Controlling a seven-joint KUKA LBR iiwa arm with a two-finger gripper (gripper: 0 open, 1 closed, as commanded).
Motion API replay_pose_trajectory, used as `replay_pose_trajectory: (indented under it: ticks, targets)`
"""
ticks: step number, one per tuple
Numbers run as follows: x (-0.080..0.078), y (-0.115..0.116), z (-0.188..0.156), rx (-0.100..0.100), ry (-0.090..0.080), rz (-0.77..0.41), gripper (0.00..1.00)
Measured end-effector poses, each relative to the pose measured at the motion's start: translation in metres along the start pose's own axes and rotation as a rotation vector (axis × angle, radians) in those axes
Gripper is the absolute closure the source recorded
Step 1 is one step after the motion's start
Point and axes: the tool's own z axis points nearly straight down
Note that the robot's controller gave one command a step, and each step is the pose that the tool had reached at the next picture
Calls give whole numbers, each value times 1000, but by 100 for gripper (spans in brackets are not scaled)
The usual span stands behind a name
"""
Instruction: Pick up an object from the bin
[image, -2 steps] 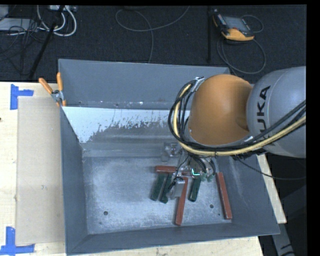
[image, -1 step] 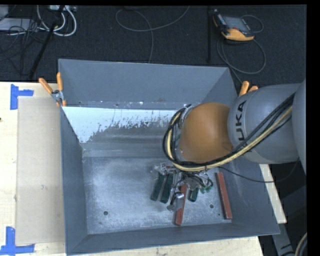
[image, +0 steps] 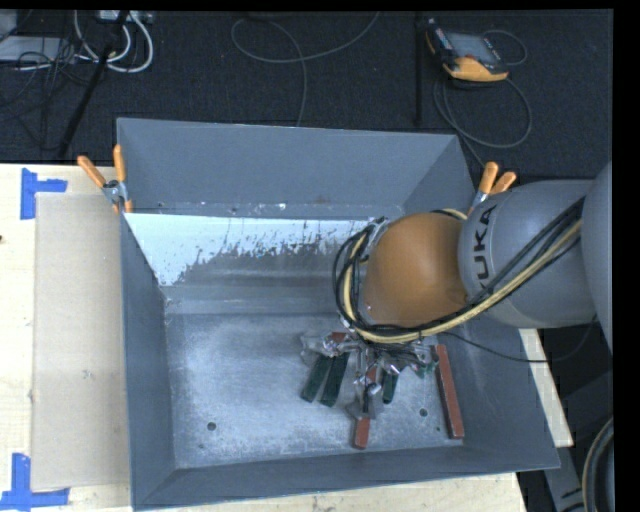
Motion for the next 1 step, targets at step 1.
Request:
replay_pose_trajectory:
  ticks: [1]
  targets:
    - [-1, -1, -2, 2, -3, 3, 100]
